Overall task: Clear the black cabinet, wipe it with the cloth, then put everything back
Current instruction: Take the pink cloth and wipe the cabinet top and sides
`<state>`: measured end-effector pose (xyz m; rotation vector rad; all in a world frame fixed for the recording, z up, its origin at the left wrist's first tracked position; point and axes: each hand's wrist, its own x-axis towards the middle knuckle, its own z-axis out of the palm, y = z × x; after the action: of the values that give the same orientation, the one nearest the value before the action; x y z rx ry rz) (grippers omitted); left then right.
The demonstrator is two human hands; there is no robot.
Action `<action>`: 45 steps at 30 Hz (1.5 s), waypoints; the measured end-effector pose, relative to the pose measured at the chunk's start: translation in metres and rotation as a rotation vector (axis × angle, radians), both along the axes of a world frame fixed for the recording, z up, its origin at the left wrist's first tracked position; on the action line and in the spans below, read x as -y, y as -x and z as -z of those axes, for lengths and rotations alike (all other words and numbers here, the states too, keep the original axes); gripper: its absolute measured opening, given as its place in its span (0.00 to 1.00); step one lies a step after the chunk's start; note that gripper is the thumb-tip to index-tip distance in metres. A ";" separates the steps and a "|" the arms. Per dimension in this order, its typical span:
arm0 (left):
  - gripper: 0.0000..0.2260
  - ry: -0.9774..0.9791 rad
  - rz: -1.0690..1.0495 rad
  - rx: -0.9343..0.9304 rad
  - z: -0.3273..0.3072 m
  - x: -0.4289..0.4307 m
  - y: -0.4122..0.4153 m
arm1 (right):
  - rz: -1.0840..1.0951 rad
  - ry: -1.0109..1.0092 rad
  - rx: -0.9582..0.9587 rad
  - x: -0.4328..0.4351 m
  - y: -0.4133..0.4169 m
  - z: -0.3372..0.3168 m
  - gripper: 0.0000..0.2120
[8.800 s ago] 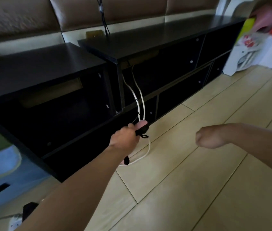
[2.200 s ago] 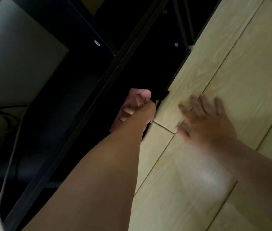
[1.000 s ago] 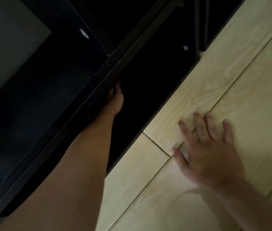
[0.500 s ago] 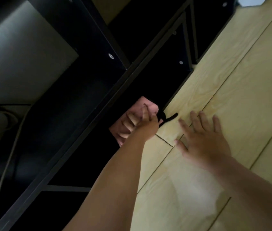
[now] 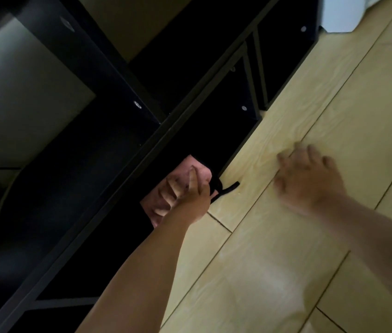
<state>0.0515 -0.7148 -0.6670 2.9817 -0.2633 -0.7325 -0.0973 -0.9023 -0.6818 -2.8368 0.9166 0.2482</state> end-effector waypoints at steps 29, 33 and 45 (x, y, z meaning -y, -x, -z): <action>0.36 0.048 0.150 0.011 0.026 -0.006 -0.023 | -0.021 -0.019 0.038 0.094 -0.009 0.021 0.34; 0.33 -0.051 -0.088 0.007 0.017 0.026 -0.018 | -0.018 -0.025 0.029 0.095 -0.010 0.022 0.34; 0.32 -0.003 -0.180 -0.007 0.012 0.092 -0.021 | -0.014 -0.037 0.015 0.095 -0.010 0.018 0.34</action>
<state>0.0725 -0.8072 -0.6786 2.9537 0.0072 -0.7236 -0.0876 -0.9969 -0.6995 -2.8081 0.8801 0.2431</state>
